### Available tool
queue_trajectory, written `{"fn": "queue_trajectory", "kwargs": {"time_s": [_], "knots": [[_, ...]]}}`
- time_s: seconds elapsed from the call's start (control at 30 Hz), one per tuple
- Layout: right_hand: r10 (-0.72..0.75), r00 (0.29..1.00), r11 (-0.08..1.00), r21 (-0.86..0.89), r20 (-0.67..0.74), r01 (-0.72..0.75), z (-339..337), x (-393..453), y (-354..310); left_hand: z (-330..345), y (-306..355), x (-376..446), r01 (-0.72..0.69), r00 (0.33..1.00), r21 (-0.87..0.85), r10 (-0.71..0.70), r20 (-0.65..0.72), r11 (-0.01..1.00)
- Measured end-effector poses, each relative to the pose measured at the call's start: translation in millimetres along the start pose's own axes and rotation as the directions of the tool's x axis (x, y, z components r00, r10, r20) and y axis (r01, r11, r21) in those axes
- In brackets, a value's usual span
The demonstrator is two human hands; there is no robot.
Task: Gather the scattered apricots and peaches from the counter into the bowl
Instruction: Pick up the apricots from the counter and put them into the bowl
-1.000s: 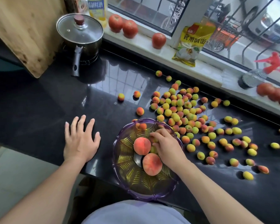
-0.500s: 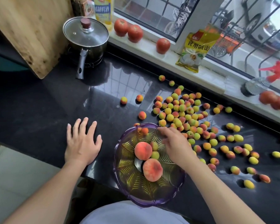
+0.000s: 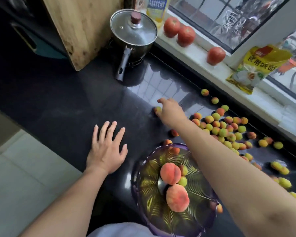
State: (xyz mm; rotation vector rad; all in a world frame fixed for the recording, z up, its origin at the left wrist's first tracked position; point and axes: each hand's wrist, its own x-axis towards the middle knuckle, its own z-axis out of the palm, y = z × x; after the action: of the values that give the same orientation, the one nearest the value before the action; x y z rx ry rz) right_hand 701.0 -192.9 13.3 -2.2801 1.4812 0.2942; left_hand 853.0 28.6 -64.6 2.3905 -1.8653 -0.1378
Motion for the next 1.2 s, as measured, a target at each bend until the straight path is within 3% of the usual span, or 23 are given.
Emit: {"fn": "queue_trajectory", "kwargs": {"time_s": [0.13, 0.2, 0.47, 0.67, 0.83, 1.07, 1.2], "knots": [[0.006, 1.0, 0.991, -0.137, 0.022, -0.003, 10.1, 9.6, -12.9, 0.3, -0.7, -0.4, 0.002, 1.0, -0.006, -0.002, 0.007, 1.0], [-0.006, 1.0, 0.992, -0.126, 0.007, 0.007, 8.6, 4.8, -14.0, 0.0, -0.8, 0.0, 0.001, 1.0, -0.013, -0.001, 0.005, 1.0], [-0.071, 0.956, 0.949, 0.275, -0.286, 0.153, -30.2, -107.2, 12.3, -4.4, 1.7, -1.6, 0.001, 1.0, -0.017, -0.001, 0.001, 1.0], [0.102, 0.983, 0.872, 0.489, -0.156, -0.013, -5.8, -234.8, 61.3, -9.4, 4.1, -4.2, 0.016, 1.0, -0.018, -0.016, 0.004, 1.0], [0.239, 0.969, 0.927, 0.311, -0.061, -0.21, 39.2, -293.4, 88.6, -11.6, 7.3, -6.5, 0.027, 1.0, -0.014, -0.027, -0.005, 1.0], [0.157, 0.987, 0.986, -0.04, -0.044, -0.159, 66.8, -283.1, 86.1, -14.8, 9.9, -6.5, 0.041, 0.999, -0.042, -0.041, -0.012, 0.998], [0.171, 0.985, 0.979, -0.111, -0.018, -0.171, 67.7, -274.1, 75.9, -15.7, 8.9, -7.0, 0.045, 0.999, -0.04, -0.045, -0.012, 0.998]]}}
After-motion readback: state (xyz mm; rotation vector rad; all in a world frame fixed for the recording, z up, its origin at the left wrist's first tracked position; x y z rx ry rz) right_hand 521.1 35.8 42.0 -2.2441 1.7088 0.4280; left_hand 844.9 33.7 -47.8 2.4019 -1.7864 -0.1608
